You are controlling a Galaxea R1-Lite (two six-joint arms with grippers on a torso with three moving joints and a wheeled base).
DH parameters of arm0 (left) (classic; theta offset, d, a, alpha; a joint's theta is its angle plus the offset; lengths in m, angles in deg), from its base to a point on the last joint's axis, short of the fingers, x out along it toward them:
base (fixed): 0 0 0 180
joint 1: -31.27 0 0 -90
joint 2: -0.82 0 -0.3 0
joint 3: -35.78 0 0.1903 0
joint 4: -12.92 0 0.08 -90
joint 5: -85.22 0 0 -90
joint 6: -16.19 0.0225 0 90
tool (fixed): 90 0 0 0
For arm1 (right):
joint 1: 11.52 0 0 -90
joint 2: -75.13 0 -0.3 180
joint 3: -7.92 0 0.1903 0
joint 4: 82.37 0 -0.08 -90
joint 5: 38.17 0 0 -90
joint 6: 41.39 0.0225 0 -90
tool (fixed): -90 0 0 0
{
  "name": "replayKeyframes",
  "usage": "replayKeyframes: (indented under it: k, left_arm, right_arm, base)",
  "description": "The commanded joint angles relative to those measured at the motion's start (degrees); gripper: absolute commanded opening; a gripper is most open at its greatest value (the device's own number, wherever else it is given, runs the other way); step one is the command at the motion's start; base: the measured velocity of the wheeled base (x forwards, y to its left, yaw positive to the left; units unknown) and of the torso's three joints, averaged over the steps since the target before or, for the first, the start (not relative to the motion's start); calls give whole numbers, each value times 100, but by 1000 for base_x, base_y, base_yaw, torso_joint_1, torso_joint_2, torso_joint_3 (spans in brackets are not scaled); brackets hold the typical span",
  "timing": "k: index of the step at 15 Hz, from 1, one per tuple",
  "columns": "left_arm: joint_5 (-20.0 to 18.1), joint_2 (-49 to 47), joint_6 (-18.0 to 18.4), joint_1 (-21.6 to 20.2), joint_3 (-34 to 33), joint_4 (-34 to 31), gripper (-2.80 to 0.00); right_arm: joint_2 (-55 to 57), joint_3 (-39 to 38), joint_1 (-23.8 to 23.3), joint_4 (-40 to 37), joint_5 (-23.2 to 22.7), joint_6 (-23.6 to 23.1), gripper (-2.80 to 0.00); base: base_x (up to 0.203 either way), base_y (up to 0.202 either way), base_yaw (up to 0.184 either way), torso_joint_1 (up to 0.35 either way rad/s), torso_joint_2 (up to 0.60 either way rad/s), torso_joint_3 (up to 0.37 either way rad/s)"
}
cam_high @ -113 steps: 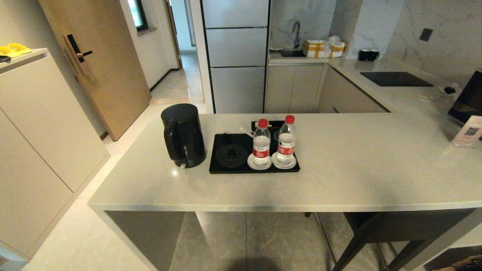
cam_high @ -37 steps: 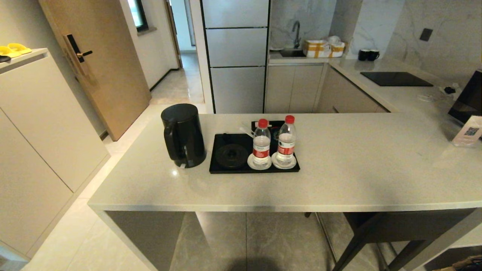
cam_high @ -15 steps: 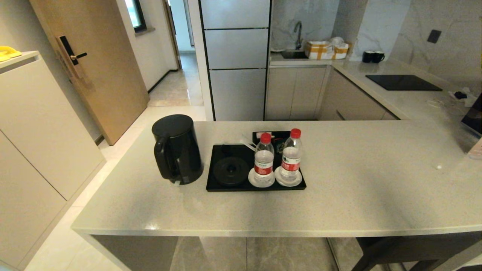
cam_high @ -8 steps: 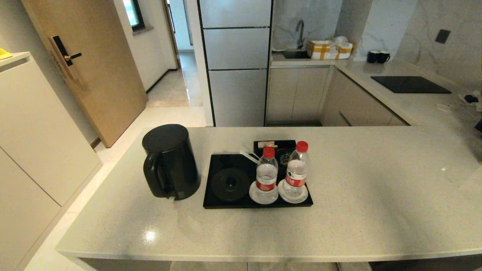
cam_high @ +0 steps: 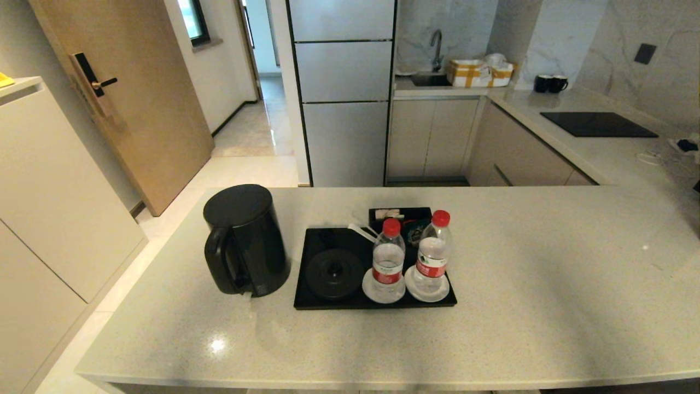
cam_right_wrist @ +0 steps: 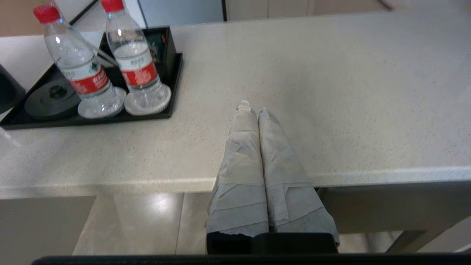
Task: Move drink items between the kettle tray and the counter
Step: Pick up the bottled water
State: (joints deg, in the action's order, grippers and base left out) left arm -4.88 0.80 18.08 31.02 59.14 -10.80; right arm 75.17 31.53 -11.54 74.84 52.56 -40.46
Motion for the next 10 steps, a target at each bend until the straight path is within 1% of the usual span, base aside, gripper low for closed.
replayKeyframes:
  k: [1,2,3,4,5,7,8,9,10]
  left_arm:
    - [10,2,6,-2,-9,16,0]
    - [10,2,22,-2,-9,18,0]
    - [10,-4,37,-2,-2,18,0]
    - [-1,1,48,-2,1,9,0]
    - [-8,-4,56,-2,9,9,0]
    - [1,-6,57,-2,9,9,0]
    - [1,-6,57,-2,9,9,0]
    - [1,-6,48,-2,9,9,0]
    - [1,-6,48,-2,9,9,0]
  right_arm:
    - [118,291,-1,-24,21,-12,-280]
    - [422,813,-3,-59,32,49,-280]
    - [823,1514,-2,-87,46,175,-280]
    - [1279,2462,-5,-157,75,307,-280]
    - [1749,3555,-13,-444,135,391,-280]
    - [2667,5506,-8,-1533,137,508,-280]
    - [3296,6195,7,-2149,-88,588,-280]
    - [3843,6631,19,-2661,-486,712,-280]
    - [4271,6865,30,-3119,-1017,827,-280]
  base:
    - [0,0,0,0,0,0]
    - [0,0,0,0,0,0]
    - [0,0,0,0,0,0]
    - [0,0,0,0,0,0]
    - [0,0,0,0,0,0]
    - [0,0,0,0,0,0]
    - [0,0,0,0,0,0]
    - [0,0,0,0,0,0]
    - [0,0,0,0,0,0]
